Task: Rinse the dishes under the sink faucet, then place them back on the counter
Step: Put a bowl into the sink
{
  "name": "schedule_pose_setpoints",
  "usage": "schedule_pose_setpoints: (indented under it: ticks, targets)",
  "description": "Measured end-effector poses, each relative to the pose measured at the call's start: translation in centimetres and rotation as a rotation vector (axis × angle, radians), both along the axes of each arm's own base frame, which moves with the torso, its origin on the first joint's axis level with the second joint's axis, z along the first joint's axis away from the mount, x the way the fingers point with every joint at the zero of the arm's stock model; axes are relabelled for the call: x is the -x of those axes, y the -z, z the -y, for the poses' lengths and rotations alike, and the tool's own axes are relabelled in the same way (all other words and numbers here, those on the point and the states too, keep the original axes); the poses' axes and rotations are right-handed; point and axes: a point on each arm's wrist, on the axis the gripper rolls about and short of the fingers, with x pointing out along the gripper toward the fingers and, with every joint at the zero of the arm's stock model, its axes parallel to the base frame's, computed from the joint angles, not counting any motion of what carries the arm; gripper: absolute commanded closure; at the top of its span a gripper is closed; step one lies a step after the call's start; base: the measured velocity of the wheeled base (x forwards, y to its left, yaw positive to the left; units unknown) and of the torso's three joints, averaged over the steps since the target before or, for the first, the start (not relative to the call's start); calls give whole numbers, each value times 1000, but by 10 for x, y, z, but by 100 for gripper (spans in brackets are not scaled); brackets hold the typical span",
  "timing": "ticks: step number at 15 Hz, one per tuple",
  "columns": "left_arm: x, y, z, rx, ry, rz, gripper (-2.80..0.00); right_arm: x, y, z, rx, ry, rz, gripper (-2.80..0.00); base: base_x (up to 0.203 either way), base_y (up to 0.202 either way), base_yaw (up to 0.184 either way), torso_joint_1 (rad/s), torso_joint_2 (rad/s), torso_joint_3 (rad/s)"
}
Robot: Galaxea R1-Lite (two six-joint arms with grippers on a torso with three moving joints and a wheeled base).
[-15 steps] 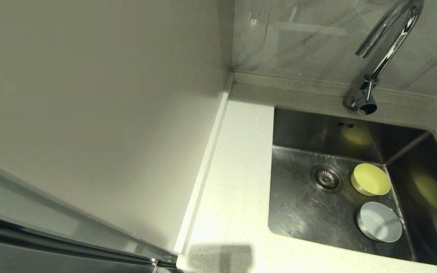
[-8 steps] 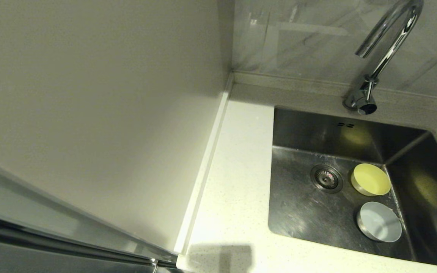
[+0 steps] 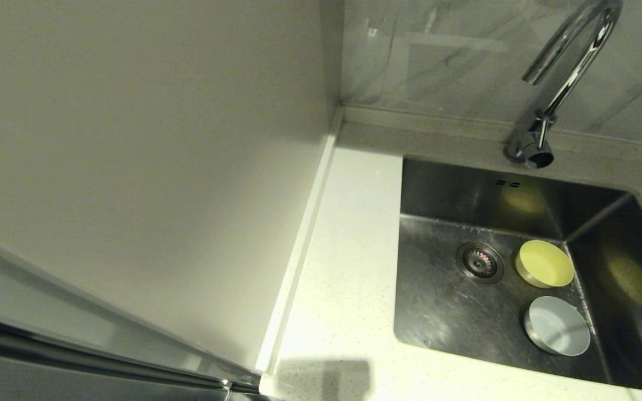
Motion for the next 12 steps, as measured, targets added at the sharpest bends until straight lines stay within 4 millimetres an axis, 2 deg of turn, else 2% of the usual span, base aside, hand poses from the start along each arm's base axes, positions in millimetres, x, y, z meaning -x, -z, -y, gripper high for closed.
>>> schedule_pose_setpoints:
  ticks: [2,6,12]
  targets:
    - [0,0,0,0,0,0,0,-3,-18,-30,-14,-125,48,0,0,0,0,0,0,0]
    - [0,0,0,0,0,0,0,-28,-48,-97,37,-383,134,0,0,0,0,0,0,0]
    - [0,0,0,0,0,0,0,-54,-62,-199,49,-846,201,0,0,0,0,0,0,0]
